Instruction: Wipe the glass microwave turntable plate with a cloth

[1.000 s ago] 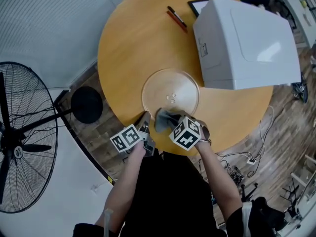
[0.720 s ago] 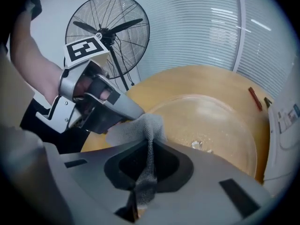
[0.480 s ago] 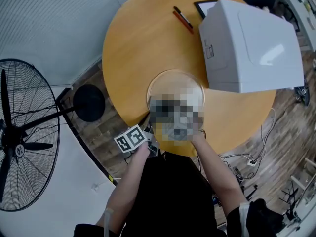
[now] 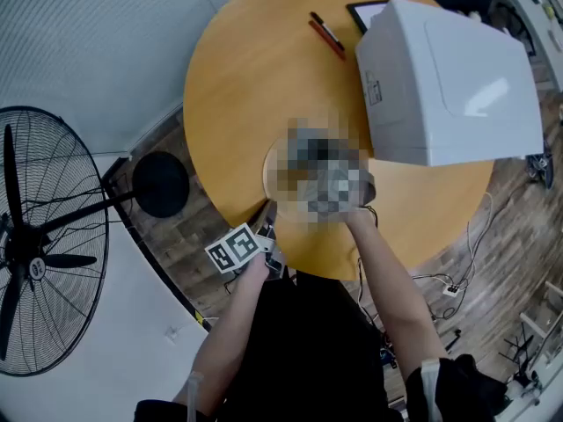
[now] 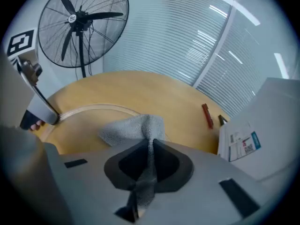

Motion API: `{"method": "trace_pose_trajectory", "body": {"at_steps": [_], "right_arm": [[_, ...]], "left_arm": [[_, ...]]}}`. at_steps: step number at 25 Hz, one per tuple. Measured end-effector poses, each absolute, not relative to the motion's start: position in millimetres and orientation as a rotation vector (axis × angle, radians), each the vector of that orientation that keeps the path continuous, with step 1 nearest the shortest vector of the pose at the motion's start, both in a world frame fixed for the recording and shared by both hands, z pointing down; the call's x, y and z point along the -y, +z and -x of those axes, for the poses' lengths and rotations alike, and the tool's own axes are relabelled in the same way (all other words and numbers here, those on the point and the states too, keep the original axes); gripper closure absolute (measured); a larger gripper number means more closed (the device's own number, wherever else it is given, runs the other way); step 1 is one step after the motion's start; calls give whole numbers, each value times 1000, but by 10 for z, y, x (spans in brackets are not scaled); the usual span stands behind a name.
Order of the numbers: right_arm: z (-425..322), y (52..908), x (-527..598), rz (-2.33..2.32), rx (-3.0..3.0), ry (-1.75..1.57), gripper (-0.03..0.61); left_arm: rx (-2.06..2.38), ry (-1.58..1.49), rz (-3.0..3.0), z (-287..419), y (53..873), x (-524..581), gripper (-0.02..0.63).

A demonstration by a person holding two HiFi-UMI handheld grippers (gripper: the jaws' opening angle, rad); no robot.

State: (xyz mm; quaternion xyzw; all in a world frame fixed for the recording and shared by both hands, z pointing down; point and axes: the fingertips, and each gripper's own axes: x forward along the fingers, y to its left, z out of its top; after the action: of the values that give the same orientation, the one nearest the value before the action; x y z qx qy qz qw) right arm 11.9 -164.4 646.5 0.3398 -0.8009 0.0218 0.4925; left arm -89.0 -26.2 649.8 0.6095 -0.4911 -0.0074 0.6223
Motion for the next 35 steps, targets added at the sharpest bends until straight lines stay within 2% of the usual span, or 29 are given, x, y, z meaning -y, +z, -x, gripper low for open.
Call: {"method": "trace_pose_trajectory", "body": {"at_steps": [8, 15, 25, 29, 35], "right_arm": [[-594, 6447, 1660, -1072, 1795, 69, 568], [-126, 6429, 1161, -998, 1893, 84, 568], [448, 6424, 411, -505, 2207, 106, 560], [225, 6437, 331, -375, 2227, 69, 548], [-522, 6448, 872, -723, 2081, 61, 554]], "left_arm": [[1126, -16, -1401, 878, 6504, 267, 591], [1124, -14, -1404, 892, 6497, 263, 591], [1126, -10, -1401, 888, 6508, 258, 591], [1127, -10, -1402, 885, 6513, 256, 591], [1127, -8, -1407, 886, 6510, 264, 591]]}}
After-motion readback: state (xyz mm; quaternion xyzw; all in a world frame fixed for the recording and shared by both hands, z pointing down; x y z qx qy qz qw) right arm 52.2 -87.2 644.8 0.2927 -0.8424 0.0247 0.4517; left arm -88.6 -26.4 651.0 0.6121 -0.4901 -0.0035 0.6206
